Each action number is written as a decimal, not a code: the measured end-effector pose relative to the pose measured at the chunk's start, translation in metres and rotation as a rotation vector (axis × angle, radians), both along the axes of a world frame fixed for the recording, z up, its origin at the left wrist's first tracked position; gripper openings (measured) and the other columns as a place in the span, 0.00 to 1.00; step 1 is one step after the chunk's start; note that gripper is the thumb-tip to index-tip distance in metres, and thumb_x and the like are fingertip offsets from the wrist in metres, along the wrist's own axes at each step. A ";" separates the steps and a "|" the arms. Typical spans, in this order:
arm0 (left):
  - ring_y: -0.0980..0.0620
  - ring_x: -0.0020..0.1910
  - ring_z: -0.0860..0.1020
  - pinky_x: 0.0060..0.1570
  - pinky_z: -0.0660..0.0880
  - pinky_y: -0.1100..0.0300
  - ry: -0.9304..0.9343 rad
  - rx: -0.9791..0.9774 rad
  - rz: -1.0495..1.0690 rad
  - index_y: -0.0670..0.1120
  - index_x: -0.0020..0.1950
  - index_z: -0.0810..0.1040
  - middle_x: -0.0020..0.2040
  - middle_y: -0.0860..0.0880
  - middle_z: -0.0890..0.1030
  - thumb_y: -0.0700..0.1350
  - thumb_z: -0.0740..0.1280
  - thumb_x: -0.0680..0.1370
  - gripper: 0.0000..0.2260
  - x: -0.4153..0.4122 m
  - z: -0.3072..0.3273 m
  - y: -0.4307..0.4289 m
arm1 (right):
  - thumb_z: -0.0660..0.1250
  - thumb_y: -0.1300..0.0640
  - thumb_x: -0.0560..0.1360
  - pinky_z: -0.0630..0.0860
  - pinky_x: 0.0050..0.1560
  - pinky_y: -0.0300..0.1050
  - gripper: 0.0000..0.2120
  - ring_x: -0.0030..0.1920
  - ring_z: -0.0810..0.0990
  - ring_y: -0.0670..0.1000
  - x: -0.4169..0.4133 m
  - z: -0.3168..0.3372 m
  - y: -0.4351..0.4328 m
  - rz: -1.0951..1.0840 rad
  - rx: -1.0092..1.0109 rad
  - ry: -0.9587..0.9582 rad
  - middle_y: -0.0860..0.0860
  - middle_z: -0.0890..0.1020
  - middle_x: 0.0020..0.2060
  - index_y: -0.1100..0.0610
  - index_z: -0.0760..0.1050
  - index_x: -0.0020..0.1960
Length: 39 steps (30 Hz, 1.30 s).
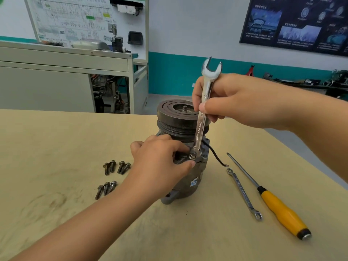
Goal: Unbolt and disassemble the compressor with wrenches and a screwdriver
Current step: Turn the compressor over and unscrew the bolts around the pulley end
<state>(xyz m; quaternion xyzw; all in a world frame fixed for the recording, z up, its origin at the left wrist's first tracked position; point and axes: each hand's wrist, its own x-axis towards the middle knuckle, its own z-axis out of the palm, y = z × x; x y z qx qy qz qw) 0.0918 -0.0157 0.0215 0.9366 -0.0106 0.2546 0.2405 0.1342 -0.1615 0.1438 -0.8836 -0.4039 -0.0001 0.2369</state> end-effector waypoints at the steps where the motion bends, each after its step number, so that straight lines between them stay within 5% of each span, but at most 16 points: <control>1: 0.57 0.49 0.67 0.46 0.54 0.57 -0.008 -0.010 0.004 0.60 0.54 0.80 0.40 0.59 0.71 0.60 0.67 0.73 0.12 0.000 -0.001 -0.001 | 0.60 0.58 0.78 0.74 0.40 0.41 0.08 0.33 0.73 0.41 0.000 0.000 -0.001 0.003 0.007 -0.005 0.44 0.76 0.32 0.49 0.74 0.42; 14: 0.58 0.47 0.68 0.45 0.54 0.57 -0.079 -0.111 -0.006 0.61 0.46 0.80 0.37 0.60 0.72 0.60 0.68 0.71 0.07 -0.002 -0.005 -0.006 | 0.59 0.56 0.76 0.74 0.41 0.46 0.08 0.33 0.74 0.43 -0.003 -0.002 -0.028 -0.045 0.249 -0.114 0.44 0.77 0.31 0.48 0.73 0.41; 20: 0.61 0.38 0.69 0.47 0.62 0.55 -0.200 -0.249 -0.098 0.66 0.33 0.74 0.29 0.57 0.70 0.58 0.68 0.67 0.04 -0.008 0.000 -0.005 | 0.60 0.57 0.76 0.74 0.42 0.48 0.08 0.34 0.74 0.46 -0.004 -0.005 -0.038 -0.041 0.366 -0.142 0.48 0.78 0.33 0.48 0.73 0.40; 25: 0.61 0.26 0.66 0.29 0.65 0.71 -0.140 -0.650 -0.203 0.57 0.38 0.84 0.25 0.56 0.67 0.53 0.74 0.66 0.03 -0.015 0.011 0.022 | 0.61 0.59 0.77 0.74 0.38 0.41 0.08 0.33 0.75 0.44 -0.002 -0.014 -0.042 -0.041 0.431 -0.136 0.51 0.79 0.34 0.50 0.73 0.42; 29: 0.53 0.36 0.71 0.39 0.67 0.60 0.018 -0.694 -0.145 0.55 0.42 0.85 0.41 0.34 0.76 0.56 0.72 0.66 0.08 -0.026 0.005 0.063 | 0.59 0.63 0.77 0.73 0.34 0.33 0.11 0.31 0.74 0.42 0.001 -0.029 -0.041 -0.039 0.497 -0.077 0.46 0.78 0.30 0.51 0.73 0.41; 33: 0.53 0.41 0.79 0.37 0.71 0.72 0.174 -0.663 -0.024 0.56 0.40 0.85 0.42 0.44 0.83 0.49 0.73 0.71 0.02 -0.039 -0.021 0.100 | 0.60 0.64 0.77 0.73 0.33 0.31 0.12 0.30 0.75 0.40 0.007 -0.046 -0.041 -0.049 0.620 -0.005 0.46 0.79 0.29 0.51 0.73 0.41; 39: 0.44 0.41 0.76 0.41 0.67 0.59 0.261 -0.550 0.122 0.57 0.43 0.84 0.42 0.42 0.80 0.50 0.72 0.73 0.02 -0.042 -0.054 0.129 | 0.60 0.56 0.71 0.73 0.32 0.32 0.12 0.31 0.75 0.43 0.011 -0.067 -0.045 -0.050 0.779 0.146 0.48 0.78 0.28 0.43 0.78 0.36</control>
